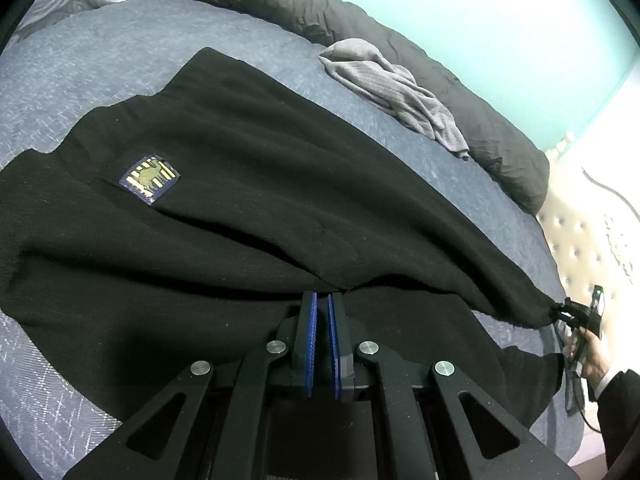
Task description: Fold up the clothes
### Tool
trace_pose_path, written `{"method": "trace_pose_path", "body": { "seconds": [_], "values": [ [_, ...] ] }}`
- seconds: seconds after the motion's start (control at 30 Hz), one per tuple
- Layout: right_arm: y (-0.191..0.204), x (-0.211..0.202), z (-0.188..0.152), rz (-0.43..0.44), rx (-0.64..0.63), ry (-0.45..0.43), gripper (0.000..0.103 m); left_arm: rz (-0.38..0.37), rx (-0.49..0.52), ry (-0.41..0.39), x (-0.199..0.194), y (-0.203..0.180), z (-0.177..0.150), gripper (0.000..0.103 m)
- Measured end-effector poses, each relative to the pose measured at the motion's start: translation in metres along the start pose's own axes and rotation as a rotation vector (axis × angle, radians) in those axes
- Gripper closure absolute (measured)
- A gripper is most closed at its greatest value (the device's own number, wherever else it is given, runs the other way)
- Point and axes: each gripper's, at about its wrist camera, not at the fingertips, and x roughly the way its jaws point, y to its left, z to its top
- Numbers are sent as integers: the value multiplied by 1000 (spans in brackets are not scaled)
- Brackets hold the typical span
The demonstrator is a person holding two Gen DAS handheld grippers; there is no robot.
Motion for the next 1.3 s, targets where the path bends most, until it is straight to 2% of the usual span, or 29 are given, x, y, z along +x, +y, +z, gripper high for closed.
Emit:
{"method": "trace_pose_path", "body": {
  "seconds": [0.2,0.27,0.33,0.47,0.53,0.63,0.9,0.97,1.23,1.27,1.3],
  "values": [
    [57,-32,-50,212,-155,42,59,-1,2,-11,-10,4,-2,97],
    [86,-35,-70,325,-224,103,54,-2,3,-15,-13,5,-2,97],
    [121,-38,-89,410,-307,164,54,-2,4,-18,-17,6,-3,97],
    [168,-44,-123,444,-403,204,54,-4,4,-23,-22,9,-4,97],
    [183,-51,-138,505,-409,213,54,-5,3,-23,-24,11,-4,97],
    [208,-58,-163,564,-438,231,44,-8,0,-23,-26,13,-4,97],
    [247,-43,-214,602,-465,283,42,-15,-6,-23,-32,20,-6,97],
    [251,-41,-219,600,-465,282,38,-17,-8,-23,-33,21,-6,97],
    [268,-42,-221,538,-561,226,37,-18,-4,-18,-30,18,-6,97],
    [270,-41,-222,527,-578,225,37,-17,-2,-17,-29,17,-7,97],
    [271,-41,-223,515,-593,221,43,-17,0,-16,-29,17,-7,97]
  ]
}}
